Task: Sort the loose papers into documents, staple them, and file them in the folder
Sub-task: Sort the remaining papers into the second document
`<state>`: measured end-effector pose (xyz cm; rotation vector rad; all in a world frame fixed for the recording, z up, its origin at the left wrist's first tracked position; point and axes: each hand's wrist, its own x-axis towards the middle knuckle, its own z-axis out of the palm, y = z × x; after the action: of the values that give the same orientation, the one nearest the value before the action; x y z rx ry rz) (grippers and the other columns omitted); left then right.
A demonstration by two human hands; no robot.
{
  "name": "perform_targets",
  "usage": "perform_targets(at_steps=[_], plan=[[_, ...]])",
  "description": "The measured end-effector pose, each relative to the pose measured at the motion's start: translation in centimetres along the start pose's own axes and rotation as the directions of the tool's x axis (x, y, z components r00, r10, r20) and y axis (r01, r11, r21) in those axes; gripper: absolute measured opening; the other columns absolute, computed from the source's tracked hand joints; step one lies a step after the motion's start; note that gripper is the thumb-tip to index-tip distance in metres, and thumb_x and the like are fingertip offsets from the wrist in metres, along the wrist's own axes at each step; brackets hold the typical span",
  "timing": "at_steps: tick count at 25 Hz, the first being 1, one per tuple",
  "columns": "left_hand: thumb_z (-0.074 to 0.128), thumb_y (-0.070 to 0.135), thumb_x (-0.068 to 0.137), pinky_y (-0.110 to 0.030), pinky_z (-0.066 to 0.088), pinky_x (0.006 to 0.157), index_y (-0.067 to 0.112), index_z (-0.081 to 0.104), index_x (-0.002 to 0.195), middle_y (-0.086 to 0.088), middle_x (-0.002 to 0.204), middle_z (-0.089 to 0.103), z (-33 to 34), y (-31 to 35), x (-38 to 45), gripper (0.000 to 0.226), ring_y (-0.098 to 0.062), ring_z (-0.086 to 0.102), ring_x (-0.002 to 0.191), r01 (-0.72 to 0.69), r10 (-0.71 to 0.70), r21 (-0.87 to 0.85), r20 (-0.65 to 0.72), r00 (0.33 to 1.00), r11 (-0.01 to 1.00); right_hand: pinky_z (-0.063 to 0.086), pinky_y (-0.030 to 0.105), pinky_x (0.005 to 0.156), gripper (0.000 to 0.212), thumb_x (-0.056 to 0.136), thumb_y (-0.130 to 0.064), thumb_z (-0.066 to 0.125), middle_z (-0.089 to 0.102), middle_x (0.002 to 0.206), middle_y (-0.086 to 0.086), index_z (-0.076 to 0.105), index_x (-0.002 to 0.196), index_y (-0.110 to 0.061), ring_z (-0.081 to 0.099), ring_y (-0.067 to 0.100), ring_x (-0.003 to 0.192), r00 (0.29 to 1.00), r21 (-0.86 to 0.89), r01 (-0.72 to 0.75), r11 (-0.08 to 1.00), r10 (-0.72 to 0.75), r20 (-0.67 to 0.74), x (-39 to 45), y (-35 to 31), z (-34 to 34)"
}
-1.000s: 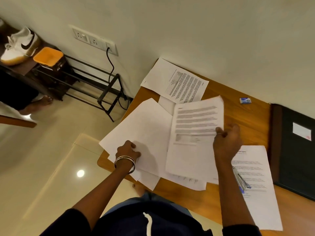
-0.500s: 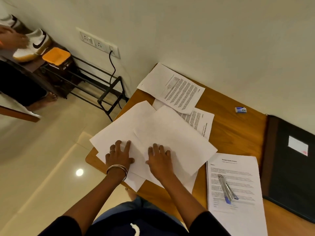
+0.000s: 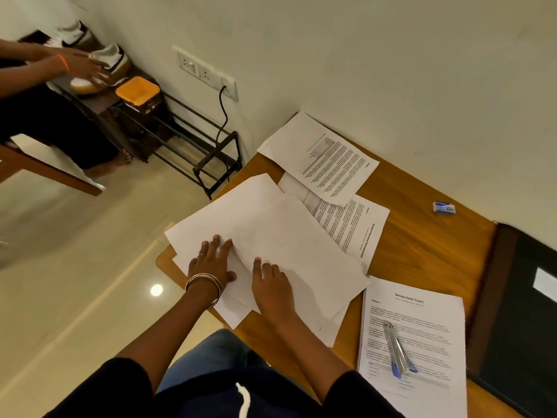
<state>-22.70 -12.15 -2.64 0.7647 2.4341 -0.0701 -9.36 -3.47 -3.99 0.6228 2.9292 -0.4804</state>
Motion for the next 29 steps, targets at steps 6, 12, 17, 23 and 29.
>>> perform_targets(at_steps=[6,12,17,23,29], plan=[[0.065,0.038,0.083,-0.049,0.026,0.112,0.024,-0.001,0.149,-0.004,0.157,-0.002,-0.2,0.2,0.0,0.094,-0.031,0.003,0.144,0.043,-0.043,-0.04,-0.009,0.999,0.998,0.056,0.031,0.083,0.043,0.087,0.0,0.061,0.067,0.11,0.006,0.058,0.126,-0.018,0.065,0.021,0.099,0.915,0.761,-0.285,0.583,0.403,0.034,0.3,1.4,-6.1],[0.076,0.038,0.072,-0.064,0.022,0.104,0.04,-0.015,0.144,-0.012,0.15,0.008,-2.0,1.9,0.0,0.116,-0.036,0.017,0.138,0.127,-0.127,-0.012,0.022,0.992,0.992,0.054,0.042,0.089,0.041,0.086,0.006,0.05,0.068,0.116,0.009,0.06,0.122,-0.011,0.064,0.029,0.107,0.506,0.939,0.289,-0.185,0.862,0.014,-0.6,13.3,-14.3],[0.068,0.046,0.077,-0.065,0.001,0.11,0.034,-0.019,0.145,-0.004,0.154,-0.025,-3.3,3.9,2.1,0.111,-0.033,-0.019,0.141,-0.169,0.171,0.181,0.005,0.985,0.969,0.055,0.046,0.085,0.021,0.082,-0.013,0.064,0.067,0.106,0.008,0.062,0.103,-0.016,0.064,0.03,0.1,0.032,0.963,-0.187,-0.193,0.979,0.202,-2.3,20.8,-10.7],[0.061,0.056,0.078,-0.066,0.014,0.107,0.048,-0.02,0.14,0.003,0.151,-0.032,-3.7,3.6,4.5,0.102,-0.032,-0.016,0.142,-0.312,0.285,0.196,0.153,0.946,0.93,0.049,0.053,0.091,0.042,0.085,-0.004,0.061,0.056,0.124,0.021,0.049,0.126,-0.004,0.054,0.042,0.116,0.122,0.734,-0.657,0.172,0.985,-0.122,0.9,18.6,-7.3],[0.052,0.068,0.077,-0.058,0.028,0.103,0.044,-0.024,0.14,-0.002,0.153,-0.026,-3.8,3.4,4.7,0.102,-0.035,-0.003,0.142,-0.35,0.336,0.249,0.097,0.937,0.903,0.03,0.052,0.107,0.063,0.091,-0.034,0.057,0.039,0.148,0.016,0.038,0.145,-0.009,0.032,0.036,0.138,0.752,0.309,-0.495,0.812,0.579,-0.315,6.8,11.1,-7.2]])
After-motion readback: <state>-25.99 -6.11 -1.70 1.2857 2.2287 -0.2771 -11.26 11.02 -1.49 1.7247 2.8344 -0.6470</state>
